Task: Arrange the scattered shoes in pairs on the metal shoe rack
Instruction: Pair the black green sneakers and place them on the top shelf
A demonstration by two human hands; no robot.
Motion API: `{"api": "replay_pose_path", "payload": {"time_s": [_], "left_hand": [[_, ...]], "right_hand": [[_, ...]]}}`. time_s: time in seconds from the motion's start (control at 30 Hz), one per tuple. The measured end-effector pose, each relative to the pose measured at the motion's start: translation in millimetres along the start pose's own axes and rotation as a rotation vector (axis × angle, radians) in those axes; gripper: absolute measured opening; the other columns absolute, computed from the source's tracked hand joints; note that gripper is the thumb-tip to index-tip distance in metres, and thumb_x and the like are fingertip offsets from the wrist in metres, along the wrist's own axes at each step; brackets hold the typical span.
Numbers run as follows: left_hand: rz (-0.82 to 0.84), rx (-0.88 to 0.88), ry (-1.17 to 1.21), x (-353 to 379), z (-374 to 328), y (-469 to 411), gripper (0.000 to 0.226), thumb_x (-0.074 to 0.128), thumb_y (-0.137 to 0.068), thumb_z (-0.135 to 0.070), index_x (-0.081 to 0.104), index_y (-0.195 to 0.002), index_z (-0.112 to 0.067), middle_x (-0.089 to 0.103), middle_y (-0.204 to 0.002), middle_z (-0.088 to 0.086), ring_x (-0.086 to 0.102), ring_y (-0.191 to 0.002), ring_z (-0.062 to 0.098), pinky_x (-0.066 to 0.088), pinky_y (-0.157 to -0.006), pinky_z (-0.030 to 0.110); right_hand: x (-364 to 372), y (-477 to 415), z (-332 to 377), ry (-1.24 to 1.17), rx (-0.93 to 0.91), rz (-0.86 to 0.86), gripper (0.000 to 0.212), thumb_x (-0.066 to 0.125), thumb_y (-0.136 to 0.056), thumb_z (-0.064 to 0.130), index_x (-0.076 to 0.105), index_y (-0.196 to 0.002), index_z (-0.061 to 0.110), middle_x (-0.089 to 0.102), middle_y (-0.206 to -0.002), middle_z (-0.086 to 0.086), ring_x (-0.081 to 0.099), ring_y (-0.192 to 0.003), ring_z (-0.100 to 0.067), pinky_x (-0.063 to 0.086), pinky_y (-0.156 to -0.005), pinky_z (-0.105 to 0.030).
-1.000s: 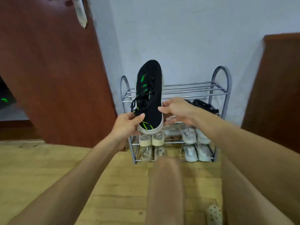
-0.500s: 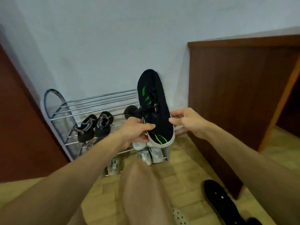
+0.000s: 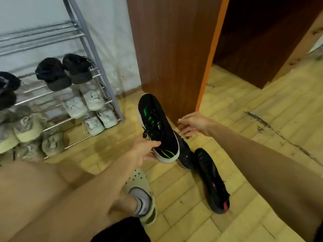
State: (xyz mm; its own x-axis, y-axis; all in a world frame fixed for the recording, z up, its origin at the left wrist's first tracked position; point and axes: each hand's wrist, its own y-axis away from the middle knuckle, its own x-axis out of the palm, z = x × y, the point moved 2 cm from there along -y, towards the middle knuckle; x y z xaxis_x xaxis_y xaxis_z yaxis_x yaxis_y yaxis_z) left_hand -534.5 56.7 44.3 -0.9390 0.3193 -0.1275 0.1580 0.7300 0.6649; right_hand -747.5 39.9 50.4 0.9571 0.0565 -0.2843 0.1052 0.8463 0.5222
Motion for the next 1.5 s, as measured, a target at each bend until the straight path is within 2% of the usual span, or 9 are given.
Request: {"api": "replay_pose_path", "payload": {"time_s": [0.27,0.33,0.43,0.7,0.8,1.07,1.2,1.33,1.5], "left_hand": [[-0.001,-0.157,-0.219,-4.5,78.2,-55.4,0.037,0.071,-0.083,-0.007,0.06,-0.118,-0.005,0.065,-0.11,0.011,0.062,-0.093,0.028,0.053,-0.069,0.037],[-0.041,-0.182,-0.236,-19.3,90.4,-67.4,0.031,0.073,-0.08,-0.006,0.064,-0.11,-0.005,0.067,-0.111,0.011,0.063,-0.095,0.029,0.055,-0.077,0.04],[-0.057,-0.265,-0.263,-32.9,101.9,-72.4,0.039,0.072,-0.082,-0.01,0.06,-0.119,-0.006,0.063,-0.113,0.007,0.06,-0.105,0.032,0.051,-0.077,0.036],[-0.138,-0.254,-0.153,-40.5,104.1,-95.0,0.038,0.075,-0.078,-0.012,0.063,-0.113,-0.005,0.067,-0.11,0.012,0.064,-0.099,0.034,0.059,-0.079,0.049],[-0.164,-0.253,-0.097,-43.9,105.1,-96.4,0.039,0.076,-0.076,-0.008,0.063,-0.113,-0.005,0.067,-0.11,0.016,0.064,-0.099,0.036,0.059,-0.075,0.045],[-0.173,-0.308,-0.02,-48.3,106.9,-85.7,0.038,0.072,-0.081,-0.007,0.059,-0.116,0.001,0.064,-0.114,0.02,0.064,-0.099,0.037,0.057,-0.069,0.04],[-0.184,-0.301,-0.016,-51.1,107.1,-79.6,0.037,0.073,-0.08,-0.007,0.06,-0.115,-0.001,0.064,-0.111,0.019,0.065,-0.099,0.038,0.058,-0.071,0.042],[-0.244,-0.263,-0.122,-55.2,112.9,-69.4,0.032,0.074,-0.08,-0.009,0.062,-0.109,-0.002,0.065,-0.107,0.014,0.064,-0.1,0.035,0.056,-0.069,0.038],[-0.267,-0.253,-0.129,-58.0,113.8,-57.9,0.038,0.077,-0.077,-0.012,0.062,-0.111,-0.005,0.067,-0.11,0.016,0.065,-0.095,0.034,0.056,-0.059,0.035]], "right_hand": [[19.1,-36.1,-120.0,0.161,0.322,-0.121,0.024,0.058,-0.093,0.014,0.061,-0.113,0.002,0.062,-0.107,-0.013,0.065,-0.097,-0.024,0.057,-0.082,-0.032],[27.7,-51.1,-133.6,0.337,0.304,-0.16,0.017,0.059,-0.089,0.014,0.064,-0.103,0.004,0.062,-0.101,-0.012,0.064,-0.086,-0.022,0.056,-0.076,-0.031],[42.5,-70.3,-145.0,0.489,0.197,-0.267,0.032,0.053,-0.09,0.01,0.061,-0.119,0.004,0.063,-0.116,-0.017,0.06,-0.107,-0.033,0.05,-0.09,-0.038],[52.6,-118.9,-164.8,1.081,0.307,0.024,0.062,0.057,-0.091,0.03,0.037,-0.139,-0.003,0.045,-0.136,-0.018,0.041,-0.126,-0.039,0.037,-0.104,-0.044],[66.1,-118.9,-173.9,1.115,0.25,-0.072,0.055,0.065,-0.085,0.026,0.051,-0.131,0.001,0.053,-0.128,-0.016,0.042,-0.123,-0.037,0.04,-0.102,-0.043],[91.5,-85.4,-169.6,0.888,0.123,-0.308,0.063,0.069,-0.08,0.014,0.041,-0.137,0.009,0.043,-0.131,-0.016,0.038,-0.124,-0.035,0.035,-0.107,-0.046],[111.7,-67.2,-177.1,0.758,0.027,-0.211,0.072,0.067,-0.08,0.004,0.033,-0.143,0.015,0.033,-0.137,-0.012,0.039,-0.123,-0.032,0.045,-0.101,-0.044],[112.5,-61.7,-168.5,0.985,-0.132,0.081,0.067,0.06,-0.09,0.019,0.027,-0.148,0.011,0.03,-0.141,-0.01,0.054,-0.111,-0.033,0.052,-0.086,-0.04],[105.6,-60.7,-155.6,1.011,-0.045,0.502,0.055,0.055,-0.096,0.02,0.039,-0.147,0.01,0.04,-0.15,-0.009,0.044,-0.132,-0.027,0.04,-0.105,-0.034]]}}
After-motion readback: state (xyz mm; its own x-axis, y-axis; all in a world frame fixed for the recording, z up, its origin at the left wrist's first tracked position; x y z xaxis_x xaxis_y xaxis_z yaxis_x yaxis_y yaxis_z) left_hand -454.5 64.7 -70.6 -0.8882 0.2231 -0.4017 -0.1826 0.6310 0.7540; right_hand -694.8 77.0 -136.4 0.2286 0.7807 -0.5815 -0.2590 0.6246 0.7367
